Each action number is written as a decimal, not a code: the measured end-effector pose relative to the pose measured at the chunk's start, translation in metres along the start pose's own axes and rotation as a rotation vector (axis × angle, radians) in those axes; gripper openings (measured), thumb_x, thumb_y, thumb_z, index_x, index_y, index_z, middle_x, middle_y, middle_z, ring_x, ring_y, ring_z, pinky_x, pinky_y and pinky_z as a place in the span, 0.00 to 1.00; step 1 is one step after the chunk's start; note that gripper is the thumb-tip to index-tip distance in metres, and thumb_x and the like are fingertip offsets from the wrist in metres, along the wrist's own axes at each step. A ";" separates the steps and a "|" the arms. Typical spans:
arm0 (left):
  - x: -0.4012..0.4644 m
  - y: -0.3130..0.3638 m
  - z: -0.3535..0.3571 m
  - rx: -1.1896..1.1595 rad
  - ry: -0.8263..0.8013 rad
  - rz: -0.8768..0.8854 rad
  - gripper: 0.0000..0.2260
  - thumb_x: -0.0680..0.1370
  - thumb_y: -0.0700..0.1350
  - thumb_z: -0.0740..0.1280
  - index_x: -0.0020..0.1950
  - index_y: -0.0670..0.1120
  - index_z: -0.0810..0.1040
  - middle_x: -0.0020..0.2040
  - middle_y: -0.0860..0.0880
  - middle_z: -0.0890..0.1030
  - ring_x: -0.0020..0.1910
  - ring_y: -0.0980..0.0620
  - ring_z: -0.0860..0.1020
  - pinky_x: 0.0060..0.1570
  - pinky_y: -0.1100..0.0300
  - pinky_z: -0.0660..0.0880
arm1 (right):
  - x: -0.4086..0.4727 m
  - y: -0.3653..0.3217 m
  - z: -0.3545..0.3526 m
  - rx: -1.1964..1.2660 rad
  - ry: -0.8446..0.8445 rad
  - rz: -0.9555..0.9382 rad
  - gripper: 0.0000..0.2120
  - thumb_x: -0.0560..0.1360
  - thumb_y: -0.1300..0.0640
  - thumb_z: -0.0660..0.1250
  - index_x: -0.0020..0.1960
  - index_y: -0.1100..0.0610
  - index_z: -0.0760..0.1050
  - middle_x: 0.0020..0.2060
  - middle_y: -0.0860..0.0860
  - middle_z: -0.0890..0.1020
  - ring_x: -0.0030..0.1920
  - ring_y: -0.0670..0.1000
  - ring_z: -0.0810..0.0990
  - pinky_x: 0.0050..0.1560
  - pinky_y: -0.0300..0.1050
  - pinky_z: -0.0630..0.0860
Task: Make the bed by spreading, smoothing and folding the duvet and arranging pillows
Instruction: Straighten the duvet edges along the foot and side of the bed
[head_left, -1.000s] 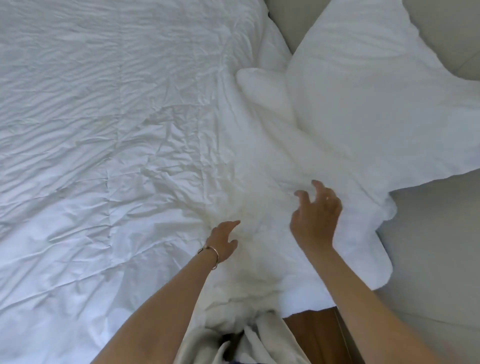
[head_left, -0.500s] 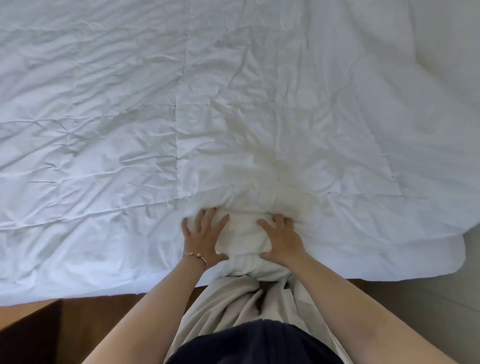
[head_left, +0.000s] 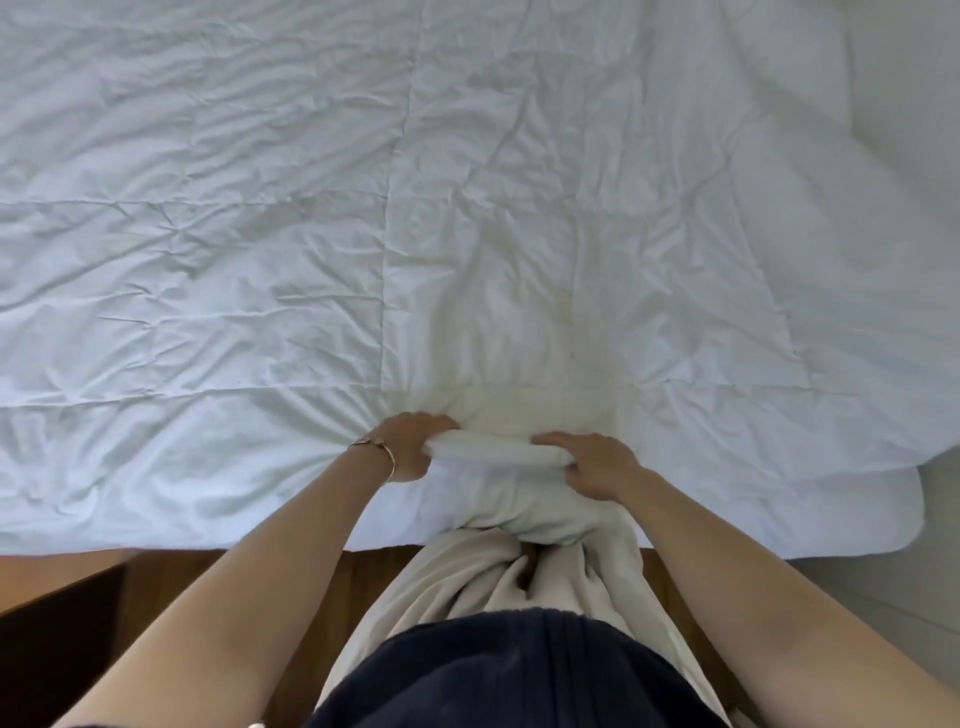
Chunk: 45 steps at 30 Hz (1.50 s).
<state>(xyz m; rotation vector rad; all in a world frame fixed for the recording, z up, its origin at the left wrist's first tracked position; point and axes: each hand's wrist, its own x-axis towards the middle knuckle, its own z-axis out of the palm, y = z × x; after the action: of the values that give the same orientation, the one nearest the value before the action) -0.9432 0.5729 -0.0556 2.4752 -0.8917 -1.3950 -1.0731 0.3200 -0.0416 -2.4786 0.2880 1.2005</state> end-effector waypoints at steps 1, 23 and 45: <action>-0.004 0.001 0.001 -0.006 -0.054 -0.012 0.30 0.73 0.34 0.56 0.69 0.62 0.68 0.60 0.53 0.76 0.56 0.49 0.75 0.56 0.56 0.75 | -0.005 0.000 0.009 -0.031 -0.038 -0.007 0.28 0.78 0.58 0.56 0.73 0.36 0.59 0.66 0.48 0.75 0.58 0.54 0.76 0.45 0.42 0.67; -0.007 0.012 0.024 0.316 0.006 -0.038 0.17 0.78 0.55 0.62 0.66 0.56 0.73 0.71 0.48 0.62 0.69 0.48 0.63 0.63 0.52 0.67 | -0.012 -0.005 0.029 0.039 -0.167 0.157 0.23 0.78 0.58 0.56 0.71 0.41 0.67 0.70 0.49 0.60 0.68 0.53 0.64 0.66 0.49 0.68; 0.021 0.048 0.030 0.241 0.005 0.135 0.38 0.75 0.63 0.61 0.74 0.66 0.37 0.77 0.55 0.34 0.76 0.42 0.37 0.71 0.34 0.48 | -0.026 -0.021 0.019 0.270 0.207 0.371 0.33 0.77 0.54 0.60 0.77 0.40 0.50 0.77 0.46 0.51 0.75 0.53 0.52 0.70 0.52 0.65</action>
<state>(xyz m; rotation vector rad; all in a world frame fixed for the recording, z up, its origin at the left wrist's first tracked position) -0.9798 0.5262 -0.0667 2.5272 -1.2691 -1.3050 -1.0951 0.3479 -0.0272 -2.3708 0.9360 0.9546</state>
